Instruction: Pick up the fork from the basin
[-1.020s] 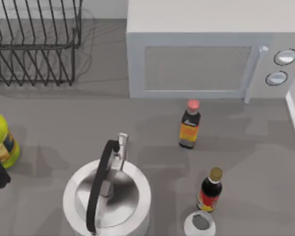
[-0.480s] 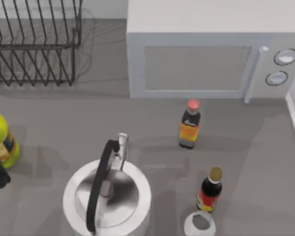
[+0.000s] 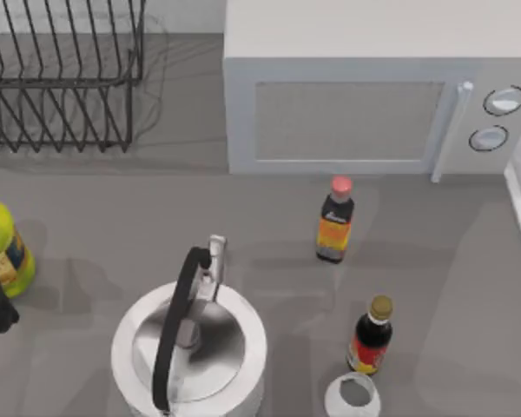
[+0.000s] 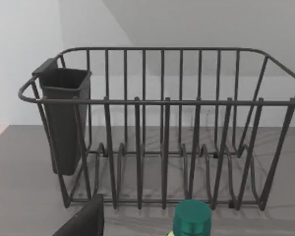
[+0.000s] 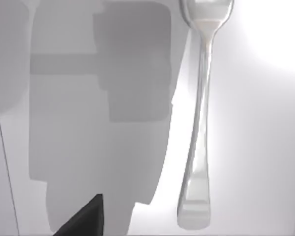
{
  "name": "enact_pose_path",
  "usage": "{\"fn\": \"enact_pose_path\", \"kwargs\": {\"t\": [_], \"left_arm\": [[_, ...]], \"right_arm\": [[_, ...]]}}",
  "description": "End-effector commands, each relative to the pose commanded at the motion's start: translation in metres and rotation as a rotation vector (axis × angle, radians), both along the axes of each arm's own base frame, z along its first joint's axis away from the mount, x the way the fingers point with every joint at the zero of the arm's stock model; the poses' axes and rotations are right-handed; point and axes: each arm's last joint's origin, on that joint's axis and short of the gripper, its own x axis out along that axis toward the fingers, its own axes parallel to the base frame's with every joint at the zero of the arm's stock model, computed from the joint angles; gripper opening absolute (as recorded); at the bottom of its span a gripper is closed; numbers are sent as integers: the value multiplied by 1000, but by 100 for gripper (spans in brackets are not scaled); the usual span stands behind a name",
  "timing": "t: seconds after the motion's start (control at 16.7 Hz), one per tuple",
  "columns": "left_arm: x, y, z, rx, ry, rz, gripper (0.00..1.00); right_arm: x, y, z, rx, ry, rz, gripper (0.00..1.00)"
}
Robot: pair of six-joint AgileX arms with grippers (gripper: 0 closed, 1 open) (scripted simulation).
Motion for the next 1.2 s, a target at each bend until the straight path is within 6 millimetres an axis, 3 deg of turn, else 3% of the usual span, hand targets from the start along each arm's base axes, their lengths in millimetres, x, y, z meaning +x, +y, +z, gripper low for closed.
{"fn": "enact_pose_path", "kwargs": {"t": [0.18, 0.54, 0.66, 0.9, 1.2], "left_arm": [[0, 0, 0, 0, 0, 0, 100], [0, 0, 0, 0, 0, 0, 100], [0, 0, 0, 0, 0, 0, 100], [0, 0, 0, 0, 0, 0, 100], [0, 0, 0, 0, 0, 0, 100]], "right_arm": [[3, -1, -26, 2, 6, -1, 100], [4, -3, -121, -4, -16, -4, 100], [0, -3, -142, -1, -5, -5, 100], [-1, -3, -146, 0, -1, -5, 100], [-1, -3, -146, 0, -1, -5, 62]]}}
